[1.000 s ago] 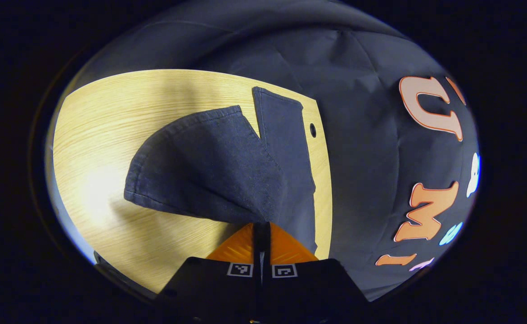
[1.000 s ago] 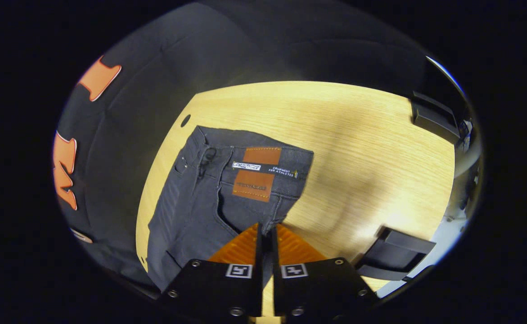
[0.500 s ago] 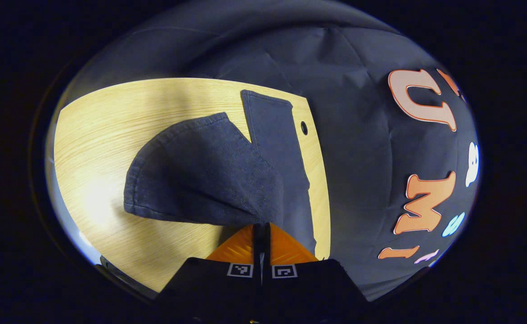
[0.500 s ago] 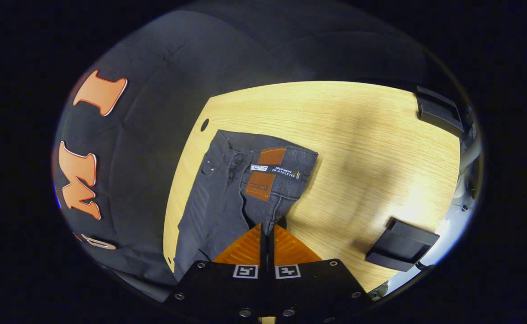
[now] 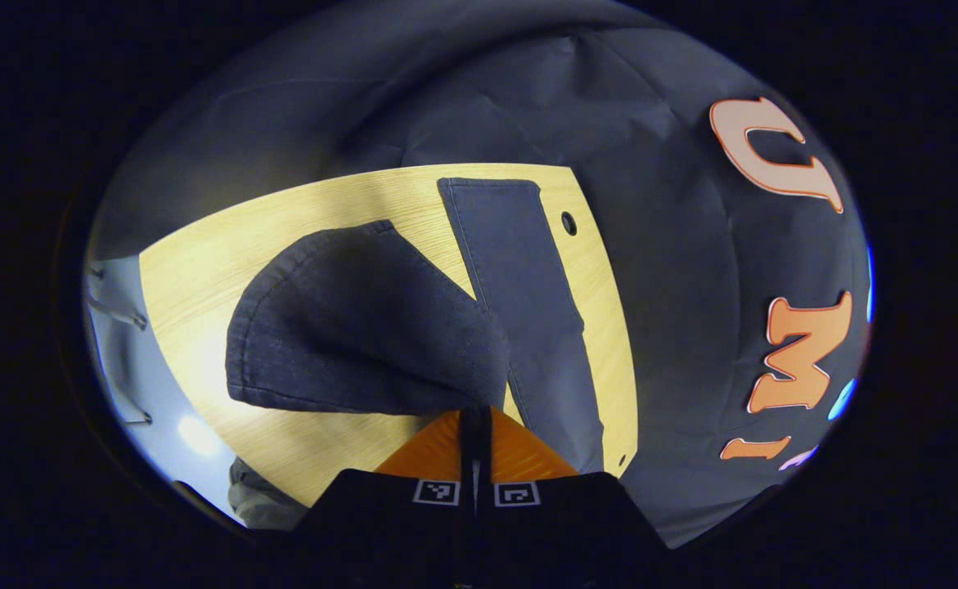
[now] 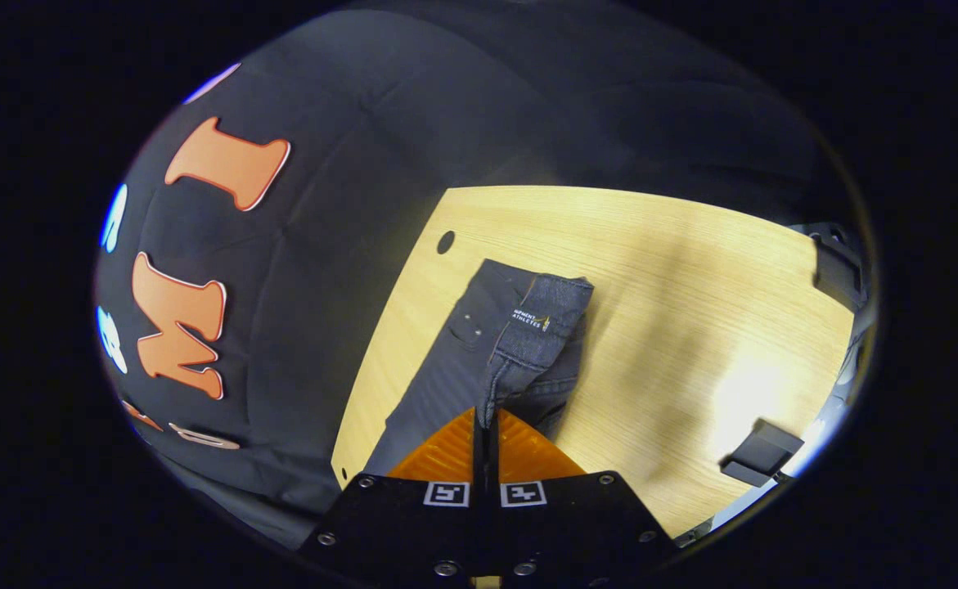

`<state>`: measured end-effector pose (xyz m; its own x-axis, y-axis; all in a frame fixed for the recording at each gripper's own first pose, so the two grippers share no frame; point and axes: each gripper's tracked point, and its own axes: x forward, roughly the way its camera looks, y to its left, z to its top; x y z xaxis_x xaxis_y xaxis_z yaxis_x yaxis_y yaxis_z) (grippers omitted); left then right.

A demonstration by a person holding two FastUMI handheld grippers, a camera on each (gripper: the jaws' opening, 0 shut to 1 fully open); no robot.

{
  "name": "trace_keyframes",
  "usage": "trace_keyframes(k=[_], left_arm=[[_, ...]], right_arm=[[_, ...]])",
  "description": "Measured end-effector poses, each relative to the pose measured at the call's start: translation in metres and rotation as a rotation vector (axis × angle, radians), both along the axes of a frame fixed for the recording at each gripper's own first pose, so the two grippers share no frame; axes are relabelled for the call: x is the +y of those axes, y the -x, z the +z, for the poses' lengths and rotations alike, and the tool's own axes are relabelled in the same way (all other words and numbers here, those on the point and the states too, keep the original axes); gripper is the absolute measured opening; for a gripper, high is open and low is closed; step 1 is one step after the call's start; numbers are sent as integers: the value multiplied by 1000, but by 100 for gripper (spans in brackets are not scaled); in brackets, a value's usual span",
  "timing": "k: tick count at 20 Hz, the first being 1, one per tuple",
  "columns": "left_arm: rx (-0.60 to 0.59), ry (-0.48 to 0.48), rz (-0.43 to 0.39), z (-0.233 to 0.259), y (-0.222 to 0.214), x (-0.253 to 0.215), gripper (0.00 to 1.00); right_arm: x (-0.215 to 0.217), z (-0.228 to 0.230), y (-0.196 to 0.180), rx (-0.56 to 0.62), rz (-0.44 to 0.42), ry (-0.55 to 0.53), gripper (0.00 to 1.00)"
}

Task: Grasp the waist and the cuffs of the jeans and fold them to make the two legs overlap; first hold the waist and fold one-third of the jeans toward the cuffs, then hold the cuffs and fold the remaining one-third in the same direction to finish folding.

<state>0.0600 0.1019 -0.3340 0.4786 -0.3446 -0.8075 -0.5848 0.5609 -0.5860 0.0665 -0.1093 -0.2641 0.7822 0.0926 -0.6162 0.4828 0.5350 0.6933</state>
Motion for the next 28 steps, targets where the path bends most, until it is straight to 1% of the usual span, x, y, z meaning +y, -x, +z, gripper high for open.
trace_keyframes(k=[2, 4, 7, 10, 14, 16, 17, 20, 21, 22, 24, 25, 26, 27, 28], left_arm=[[5, -31, -26, 8, -15, 0, 1], [40, -57, -22, 12, -35, 2, 1], [145, -89, -43, 6, -63, 0, 1], [264, -152, -88, -23, -97, 1, 1], [329, -164, -132, -49, -161, -17, 1], [364, -177, -188, -63, -188, -26, 1], [373, -184, -203, -71, -203, -32, 1], [359, -190, -252, -96, -254, -55, 1], [332, -185, -264, -99, -271, -63, 1], [317, -214, -277, -105, -289, -59, 13], [271, -278, -310, -113, -312, -52, 63], [258, -324, -325, -109, -316, -44, 75], [237, -350, -338, -108, -319, -40, 87], [207, -360, -344, -101, -325, -36, 99], [183, -376, -336, -97, -328, -32, 99]], right_arm=[[4, 10, -25, -14, 10, -13, 0], [8, 14, -46, -9, 18, -19, 0], [13, 13, -77, 12, 36, -28, 0], [13, 6, -110, 43, 37, -30, 0], [10, -19, -158, 86, 32, -19, 0], [10, -38, -178, 121, 22, -33, 0], [9, -48, -188, 141, 22, -24, 0], [12, -76, -218, 200, 21, -23, 0], [14, -83, -226, 225, 21, -24, 0], [13, -86, -234, 237, 17, -31, 0], [13, -79, -227, 235, 7, -33, 1], [14, -77, -227, 218, 13, -33, 1], [16, -73, -231, 200, 21, -30, 2], [17, -69, -235, 181, 31, -31, 10], [19, -61, -237, 148, 38, -35, 15]])
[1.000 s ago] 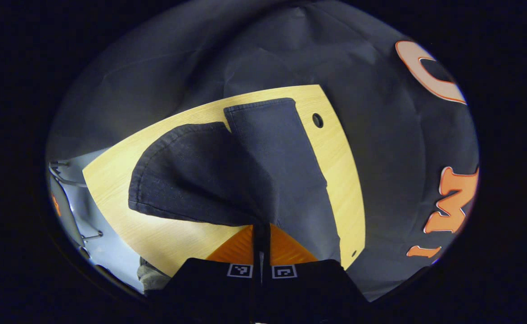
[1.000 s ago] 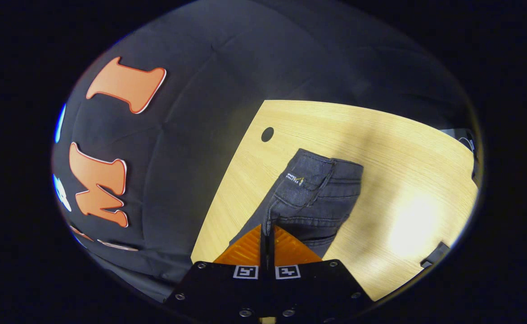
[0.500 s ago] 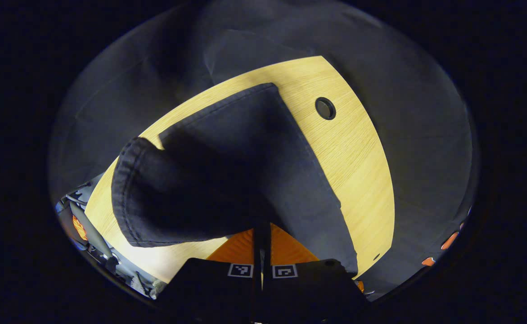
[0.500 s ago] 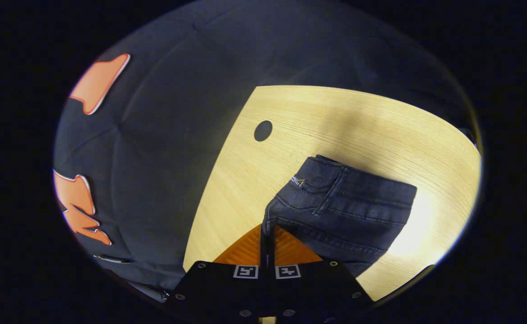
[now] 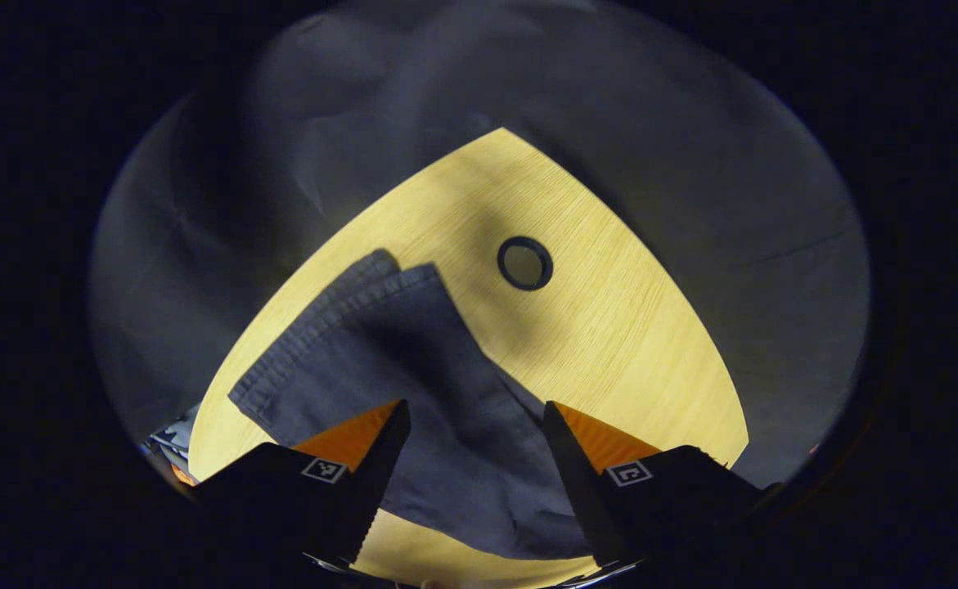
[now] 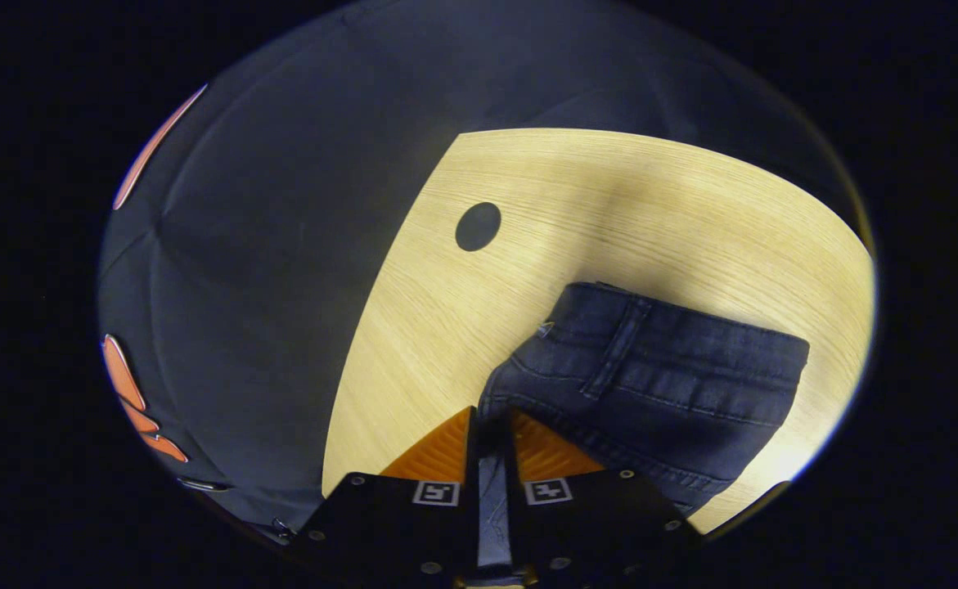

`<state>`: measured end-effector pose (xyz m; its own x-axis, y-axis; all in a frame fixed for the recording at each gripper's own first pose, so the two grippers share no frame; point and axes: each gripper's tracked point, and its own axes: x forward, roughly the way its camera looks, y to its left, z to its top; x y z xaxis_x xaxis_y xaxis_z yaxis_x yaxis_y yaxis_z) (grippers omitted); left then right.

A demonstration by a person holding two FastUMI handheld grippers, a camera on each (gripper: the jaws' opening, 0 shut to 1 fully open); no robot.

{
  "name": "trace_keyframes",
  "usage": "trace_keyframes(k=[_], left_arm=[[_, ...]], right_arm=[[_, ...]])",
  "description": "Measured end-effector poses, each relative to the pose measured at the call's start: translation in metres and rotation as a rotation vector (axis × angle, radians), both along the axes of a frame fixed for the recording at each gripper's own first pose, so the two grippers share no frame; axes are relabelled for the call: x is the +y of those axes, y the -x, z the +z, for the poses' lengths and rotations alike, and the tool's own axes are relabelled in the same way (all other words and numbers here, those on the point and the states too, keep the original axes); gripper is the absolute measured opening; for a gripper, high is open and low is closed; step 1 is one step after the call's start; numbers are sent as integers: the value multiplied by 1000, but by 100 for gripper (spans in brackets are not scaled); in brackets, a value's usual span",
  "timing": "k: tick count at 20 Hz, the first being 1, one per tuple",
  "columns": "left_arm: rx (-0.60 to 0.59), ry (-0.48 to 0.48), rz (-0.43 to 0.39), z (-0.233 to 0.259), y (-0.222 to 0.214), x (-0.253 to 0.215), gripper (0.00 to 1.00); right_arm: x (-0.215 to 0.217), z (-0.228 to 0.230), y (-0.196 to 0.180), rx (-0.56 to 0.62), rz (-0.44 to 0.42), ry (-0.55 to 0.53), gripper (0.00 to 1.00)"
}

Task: Grasp the waist and the cuffs of the jeans and fold them to make the two legs overlap; first hold the waist and fold one-third of the jeans toward the cuffs, then hold the cuffs and fold the remaining one-third in the same direction to finish folding.

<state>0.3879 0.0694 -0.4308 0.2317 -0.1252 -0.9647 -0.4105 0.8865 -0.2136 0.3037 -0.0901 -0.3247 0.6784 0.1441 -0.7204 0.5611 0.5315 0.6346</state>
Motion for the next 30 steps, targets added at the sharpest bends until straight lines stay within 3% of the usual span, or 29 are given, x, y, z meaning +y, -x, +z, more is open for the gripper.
trace_keyframes(k=[4, 8, 11, 15, 18, 21, 24, 26, 30], left_arm=[[-128, 27, -13, 35, -10, -10, 99], [-290, 52, -76, 90, -6, -36, 99], [-411, 131, -129, 142, 12, -74, 99], [-567, 173, -213, 199, 64, -122, 99], [-699, 118, -281, 226, 103, -140, 99], [-790, 120, -335, 244, 147, -161, 99], [-885, 65, -389, 256, 186, -171, 95], [-923, 47, -416, 258, 212, -183, 98], [-920, 9, -455, 253, 255, -199, 98]], right_arm=[[-1, 41, -7, -104, 29, 63, 99], [0, 77, 24, -168, 116, 196, 98], [6, 112, 65, -222, 155, 306, 98], [6, 137, 121, -272, 166, 389, 98], [-4, 136, 154, -294, 136, 339, 98], [-28, 103, 175, -233, 98, 273, 98], [-43, 63, 176, -180, 51, 146, 98], [-55, 30, 169, -128, 29, 110, 98], [-68, -14, 148, -48, -10, 40, 98]])
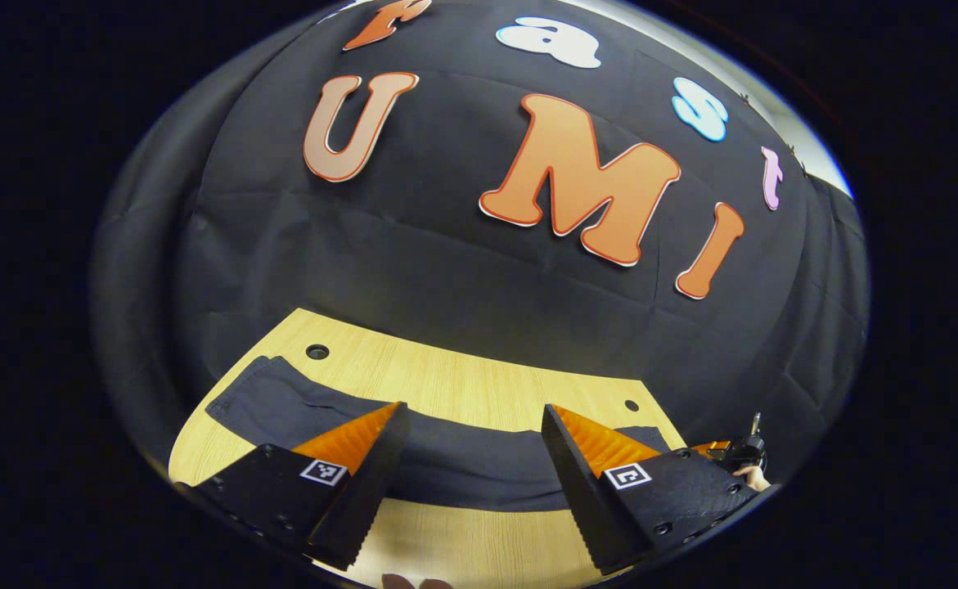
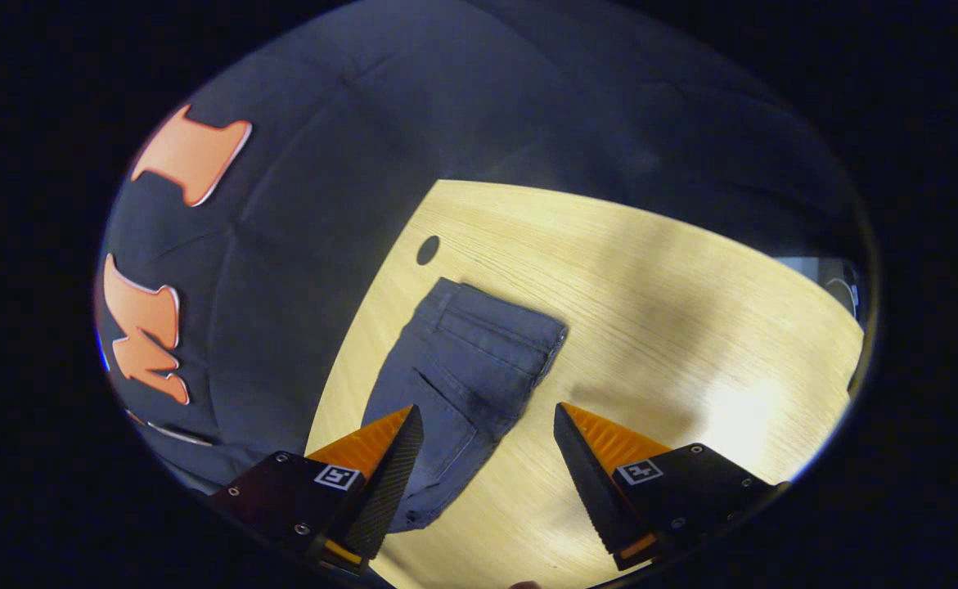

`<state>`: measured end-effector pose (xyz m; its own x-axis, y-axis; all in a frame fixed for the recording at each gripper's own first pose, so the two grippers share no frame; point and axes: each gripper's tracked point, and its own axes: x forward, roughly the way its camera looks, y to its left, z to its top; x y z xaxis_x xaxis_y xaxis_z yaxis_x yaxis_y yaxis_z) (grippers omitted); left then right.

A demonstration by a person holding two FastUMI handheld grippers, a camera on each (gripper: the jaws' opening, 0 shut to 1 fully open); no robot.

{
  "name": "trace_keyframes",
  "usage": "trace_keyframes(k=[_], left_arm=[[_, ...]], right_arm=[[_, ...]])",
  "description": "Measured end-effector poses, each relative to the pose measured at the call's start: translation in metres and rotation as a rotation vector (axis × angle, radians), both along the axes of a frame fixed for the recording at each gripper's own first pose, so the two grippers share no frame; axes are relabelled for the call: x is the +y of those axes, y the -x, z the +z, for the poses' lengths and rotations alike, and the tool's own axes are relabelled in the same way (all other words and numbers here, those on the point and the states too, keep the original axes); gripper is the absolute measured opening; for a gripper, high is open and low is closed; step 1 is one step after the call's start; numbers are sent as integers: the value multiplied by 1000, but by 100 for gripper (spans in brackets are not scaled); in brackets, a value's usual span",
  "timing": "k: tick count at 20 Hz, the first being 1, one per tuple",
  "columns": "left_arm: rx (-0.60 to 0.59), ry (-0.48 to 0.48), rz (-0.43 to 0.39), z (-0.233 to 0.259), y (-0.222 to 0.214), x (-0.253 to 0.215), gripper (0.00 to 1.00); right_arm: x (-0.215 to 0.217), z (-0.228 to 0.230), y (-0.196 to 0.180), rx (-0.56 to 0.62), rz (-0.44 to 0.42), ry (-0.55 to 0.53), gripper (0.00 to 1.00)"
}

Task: Grasp the waist and the cuffs of the jeans and fold them to make the two legs overlap; first hold the waist and fold one-third of the jeans toward the cuffs, then hold the cuffs and fold the remaining one-third in the same direction to finish folding.

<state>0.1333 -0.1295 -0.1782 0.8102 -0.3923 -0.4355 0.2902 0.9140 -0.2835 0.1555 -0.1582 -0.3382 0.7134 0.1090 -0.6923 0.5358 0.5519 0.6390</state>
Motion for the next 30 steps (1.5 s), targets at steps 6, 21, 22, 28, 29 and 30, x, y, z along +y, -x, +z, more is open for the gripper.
trace_keyframes(k=[6, 21, 22, 28, 29, 30], left_arm=[[-15, -61, -3, 6, 22, -2, 98], [62, 28, 118, -5, 21, 56, 98], [54, 29, 125, -2, 19, 65, 98], [36, 45, 162, 4, 12, 119, 98], [42, 53, 166, 1, 11, 127, 98], [49, 59, 173, -2, 9, 137, 98]], right_arm=[[-13, -28, -37, 29, -93, -80, 98], [-7, 7, -59, -41, -134, 183, 0], [-3, 19, -60, -56, -125, 215, 0], [43, 108, -61, -202, -41, 371, 0], [53, 124, -63, -225, -30, 400, 0], [67, 136, -64, -247, -12, 424, 0]])
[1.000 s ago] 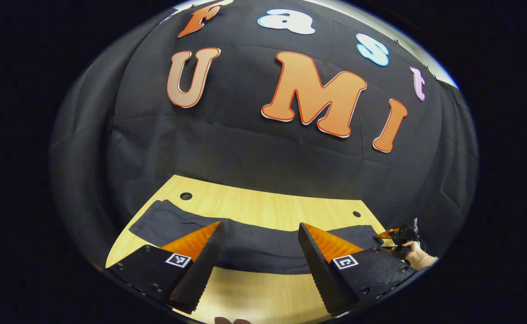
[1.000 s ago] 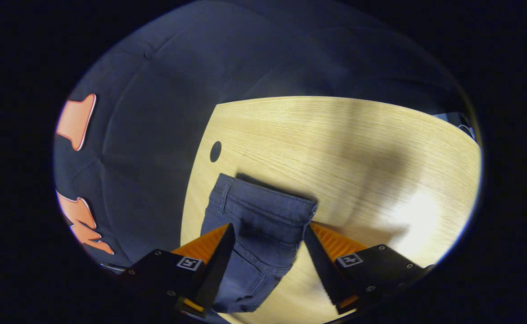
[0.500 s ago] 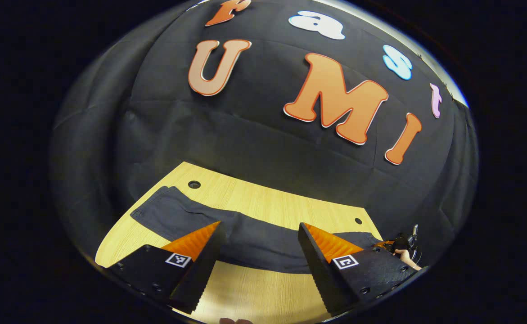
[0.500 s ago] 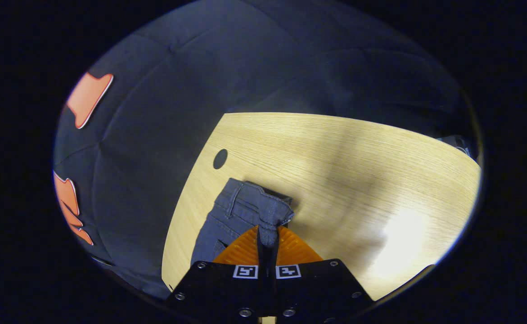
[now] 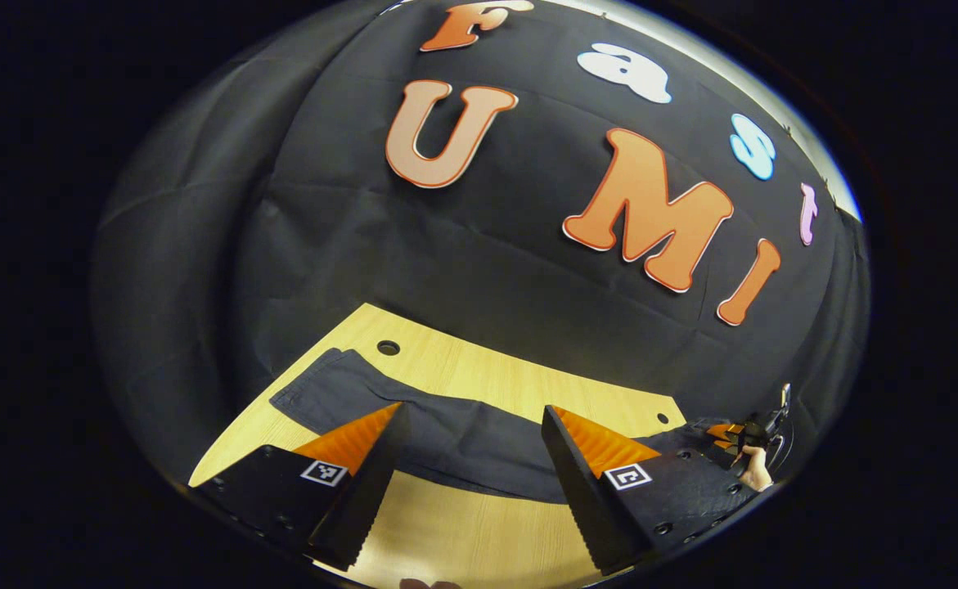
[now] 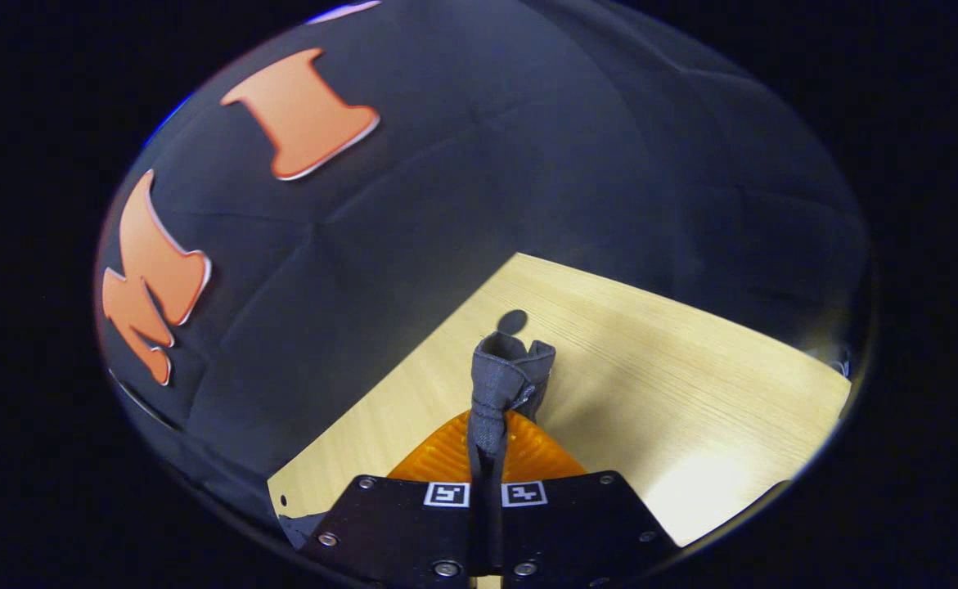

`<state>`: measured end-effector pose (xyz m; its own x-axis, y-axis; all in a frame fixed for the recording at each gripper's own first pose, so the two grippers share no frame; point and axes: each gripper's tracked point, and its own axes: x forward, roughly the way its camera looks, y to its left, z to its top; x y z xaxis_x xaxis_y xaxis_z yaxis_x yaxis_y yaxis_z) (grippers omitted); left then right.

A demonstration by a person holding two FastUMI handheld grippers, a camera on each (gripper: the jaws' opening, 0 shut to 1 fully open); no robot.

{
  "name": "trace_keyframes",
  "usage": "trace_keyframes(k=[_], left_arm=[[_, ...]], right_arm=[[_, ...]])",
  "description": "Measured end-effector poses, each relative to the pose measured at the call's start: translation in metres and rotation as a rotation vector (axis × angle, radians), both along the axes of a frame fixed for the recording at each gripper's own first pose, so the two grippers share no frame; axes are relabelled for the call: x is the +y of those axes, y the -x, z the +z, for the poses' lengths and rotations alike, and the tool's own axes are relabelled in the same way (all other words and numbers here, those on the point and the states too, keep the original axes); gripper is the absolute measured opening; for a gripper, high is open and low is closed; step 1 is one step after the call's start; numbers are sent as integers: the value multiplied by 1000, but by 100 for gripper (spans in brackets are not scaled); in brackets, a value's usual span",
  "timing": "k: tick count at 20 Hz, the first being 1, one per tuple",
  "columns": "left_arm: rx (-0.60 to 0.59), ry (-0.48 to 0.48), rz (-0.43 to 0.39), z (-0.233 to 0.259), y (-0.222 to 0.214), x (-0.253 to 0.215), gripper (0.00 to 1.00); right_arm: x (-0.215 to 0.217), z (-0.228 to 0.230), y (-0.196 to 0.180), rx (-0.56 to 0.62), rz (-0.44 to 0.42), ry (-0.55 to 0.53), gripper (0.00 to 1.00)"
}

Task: Grasp the waist and the cuffs of the jeans and fold them to make the two legs overlap; first hold the waist and fold one-third of the jeans toward the cuffs, then hold the cuffs and fold the remaining one-third in the same direction to finish folding.

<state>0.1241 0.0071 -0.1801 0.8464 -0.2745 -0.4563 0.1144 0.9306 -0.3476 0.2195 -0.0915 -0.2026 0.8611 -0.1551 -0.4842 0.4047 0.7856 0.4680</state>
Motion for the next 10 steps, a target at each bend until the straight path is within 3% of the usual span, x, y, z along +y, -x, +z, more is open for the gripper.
trace_keyframes(k=[6, 10], left_arm=[[32, 44, 30, -8, -10, 54, 98], [42, 47, 49, -13, -15, 92, 98]], right_arm=[[121, 71, -7, -98, 146, 128, 0], [212, 81, -4, -115, 279, 189, 0]])
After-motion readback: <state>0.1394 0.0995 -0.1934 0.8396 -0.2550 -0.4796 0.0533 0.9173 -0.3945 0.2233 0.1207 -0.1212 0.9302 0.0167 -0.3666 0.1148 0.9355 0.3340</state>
